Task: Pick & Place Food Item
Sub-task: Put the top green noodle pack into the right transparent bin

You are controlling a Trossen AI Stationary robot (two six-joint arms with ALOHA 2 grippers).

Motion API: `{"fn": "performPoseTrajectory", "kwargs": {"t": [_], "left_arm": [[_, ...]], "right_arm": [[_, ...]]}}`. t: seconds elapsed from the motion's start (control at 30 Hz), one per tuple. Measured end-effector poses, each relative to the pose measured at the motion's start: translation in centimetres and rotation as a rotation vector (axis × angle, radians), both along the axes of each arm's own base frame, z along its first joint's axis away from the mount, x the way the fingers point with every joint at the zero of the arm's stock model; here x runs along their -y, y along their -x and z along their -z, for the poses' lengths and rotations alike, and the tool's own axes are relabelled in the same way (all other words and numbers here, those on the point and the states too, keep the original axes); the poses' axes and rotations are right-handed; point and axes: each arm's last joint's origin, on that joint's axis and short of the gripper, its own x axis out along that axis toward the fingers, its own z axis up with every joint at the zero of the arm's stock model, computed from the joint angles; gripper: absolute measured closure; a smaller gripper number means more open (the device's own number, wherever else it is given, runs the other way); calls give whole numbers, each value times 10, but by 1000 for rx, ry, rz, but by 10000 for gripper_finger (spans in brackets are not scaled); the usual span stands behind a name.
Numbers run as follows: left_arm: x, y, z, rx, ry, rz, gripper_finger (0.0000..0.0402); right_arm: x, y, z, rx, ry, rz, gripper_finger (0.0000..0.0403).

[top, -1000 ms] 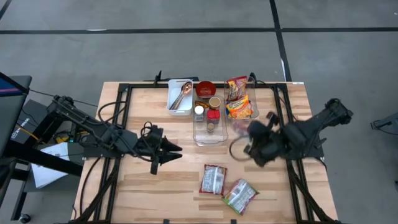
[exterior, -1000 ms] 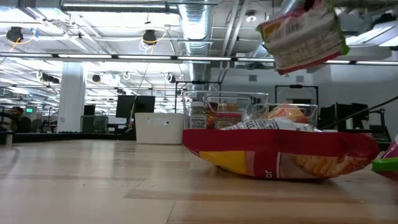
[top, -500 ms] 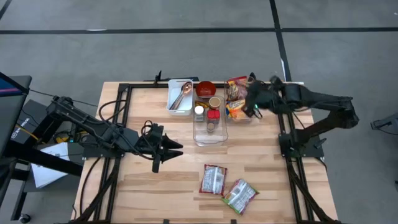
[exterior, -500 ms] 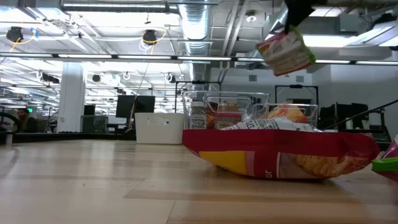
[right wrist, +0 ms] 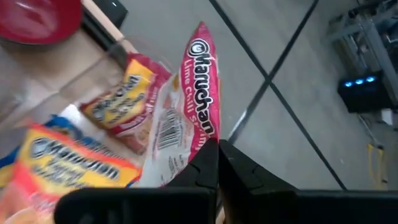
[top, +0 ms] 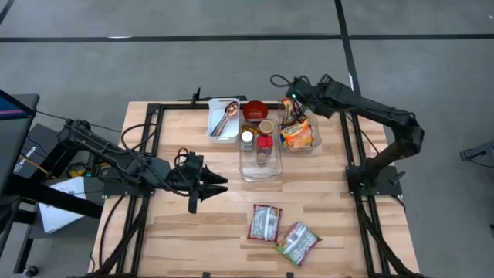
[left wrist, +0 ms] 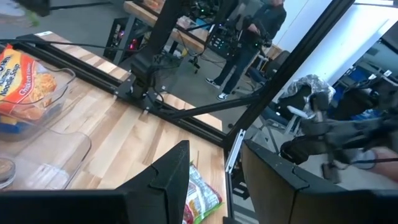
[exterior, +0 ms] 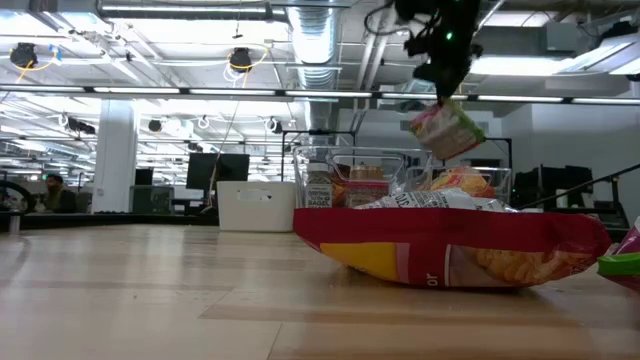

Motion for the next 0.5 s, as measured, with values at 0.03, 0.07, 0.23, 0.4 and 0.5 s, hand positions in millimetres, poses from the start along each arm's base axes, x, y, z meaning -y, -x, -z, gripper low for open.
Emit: {"fn": "performPoseTrajectory", "kwargs": {"t": [0.03,0.07,0.23,0.4,0.5], "left_arm": [[0,0,0,3,2,1,262],[0,0,-1,6,4,1,262],[0,0,-1,10,6,1,262],[0,0,-3,26,21,0,262],[1,0,-3,32,47,-1,262]], "right_arm": [[7,-2,4,-14,-3,7,403],[13,-4,9,-28,-13,13,403],[40,-17,37,-96,-73,18,403],[60,-35,73,-207,-118,-11,403],[68,-38,90,-270,-156,-15,403]]}}
